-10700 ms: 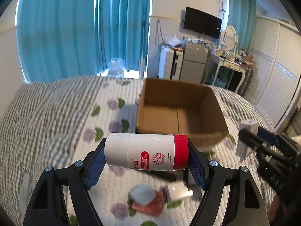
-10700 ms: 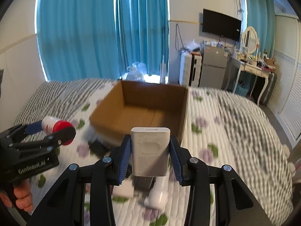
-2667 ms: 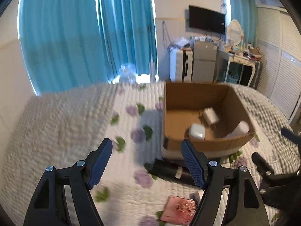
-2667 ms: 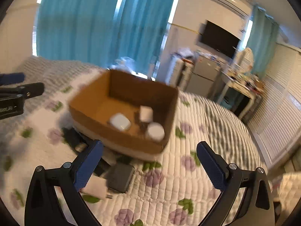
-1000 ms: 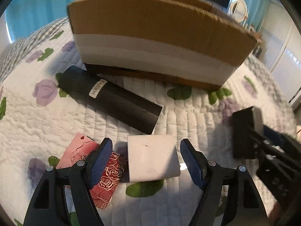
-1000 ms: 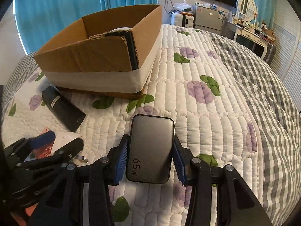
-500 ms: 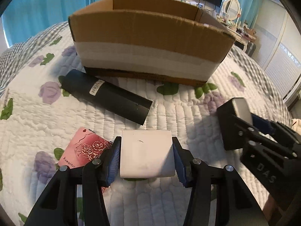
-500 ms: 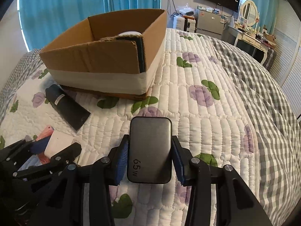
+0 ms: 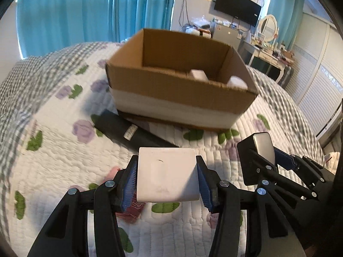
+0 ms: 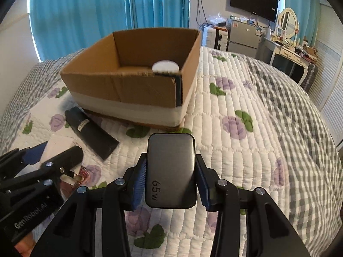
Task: Organize rigid objects
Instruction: 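Carry the charger and power bank into the box and open both tools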
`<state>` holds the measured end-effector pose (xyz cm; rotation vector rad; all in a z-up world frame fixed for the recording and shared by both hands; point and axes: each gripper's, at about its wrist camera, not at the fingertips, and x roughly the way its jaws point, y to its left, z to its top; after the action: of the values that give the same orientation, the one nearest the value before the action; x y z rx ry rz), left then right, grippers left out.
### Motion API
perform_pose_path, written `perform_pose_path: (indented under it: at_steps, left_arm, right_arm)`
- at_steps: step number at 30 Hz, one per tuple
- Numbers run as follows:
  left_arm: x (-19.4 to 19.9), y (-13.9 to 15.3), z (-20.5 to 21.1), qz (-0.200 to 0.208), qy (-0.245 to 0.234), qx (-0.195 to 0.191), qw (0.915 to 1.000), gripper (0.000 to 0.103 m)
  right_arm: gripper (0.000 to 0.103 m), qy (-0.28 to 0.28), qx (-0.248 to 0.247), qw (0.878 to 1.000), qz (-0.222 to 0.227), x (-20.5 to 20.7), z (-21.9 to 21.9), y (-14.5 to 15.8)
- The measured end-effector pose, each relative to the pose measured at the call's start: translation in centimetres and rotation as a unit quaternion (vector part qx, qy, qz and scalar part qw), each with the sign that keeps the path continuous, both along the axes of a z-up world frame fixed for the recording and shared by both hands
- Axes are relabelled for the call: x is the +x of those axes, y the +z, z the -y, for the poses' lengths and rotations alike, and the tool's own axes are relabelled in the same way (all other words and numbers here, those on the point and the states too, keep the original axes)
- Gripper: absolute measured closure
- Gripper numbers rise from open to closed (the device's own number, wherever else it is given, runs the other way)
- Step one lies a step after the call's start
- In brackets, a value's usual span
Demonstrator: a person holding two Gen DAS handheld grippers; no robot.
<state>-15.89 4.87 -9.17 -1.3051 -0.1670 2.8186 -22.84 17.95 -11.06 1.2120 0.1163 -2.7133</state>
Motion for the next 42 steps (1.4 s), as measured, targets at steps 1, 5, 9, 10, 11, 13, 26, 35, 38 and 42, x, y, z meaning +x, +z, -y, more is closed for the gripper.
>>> perform_pose_path:
  at_steps: [1, 5, 9, 10, 11, 13, 26, 35, 38, 42]
  left_arm:
    - [0.0, 0.6, 0.2, -0.003, 0.001, 0.000, 1.0000, 0.051]
    - [-0.4, 3.2, 0.8, -0.030, 0.002, 0.006, 0.9995, 0.051]
    - [-1.7, 6.1, 0.7, -0.051, -0.010, 0.005, 0.9986, 0.051]
    - [-2.0, 6.6, 0.6, -0.054, -0.013, 0.005, 0.9984, 0.051]
    - [-2.6, 7.5, 0.6, -0.059, -0.018, 0.007, 0.9981, 0.051]
    - [-3.8, 8.6, 0.4, -0.065, -0.029, 0.009, 0.9974, 0.051]
    - [-14.5, 8.2, -0.1, -0.059, -0.064, -0.044, 0.9952, 0.051]
    - [-18.3, 4.0, 0.1, -0.013, -0.078, -0.027, 0.9965, 0.051]
    - [-18.8, 3.0, -0.1, 0.012, -0.082, -0.025, 0.9963, 0.048]
    - [-18.5, 2.8, -0.6, 0.007, -0.095, -0.025, 0.9952, 0.044]
  right_arm:
    - [0.061, 0.000, 0.000, 1.000, -0.002, 0.0, 0.0, 0.3]
    - [0.061, 0.005, -0.004, 1.000, -0.016, -0.2, 0.1, 2.8]
    - [0.061, 0.017, 0.001, 0.999, -0.033, -0.8, 0.2, 5.9]
    - [0.061, 0.025, -0.002, 0.999, -0.031, -1.2, 0.1, 6.8]
    - [0.061, 0.030, -0.004, 0.999, -0.030, -1.6, 0.0, 7.5]
    - [0.061, 0.035, 0.003, 0.999, -0.034, -2.6, 0.0, 9.3]
    - [0.061, 0.029, -0.010, 0.998, -0.063, -11.8, 0.6, 14.3]
    - [0.061, 0.033, 0.008, 0.999, -0.042, -14.8, 2.2, 11.2]
    - [0.061, 0.038, 0.015, 0.998, -0.040, -14.9, 2.3, 10.3]
    - [0.062, 0.030, 0.010, 0.999, -0.032, -15.3, 2.3, 9.6]
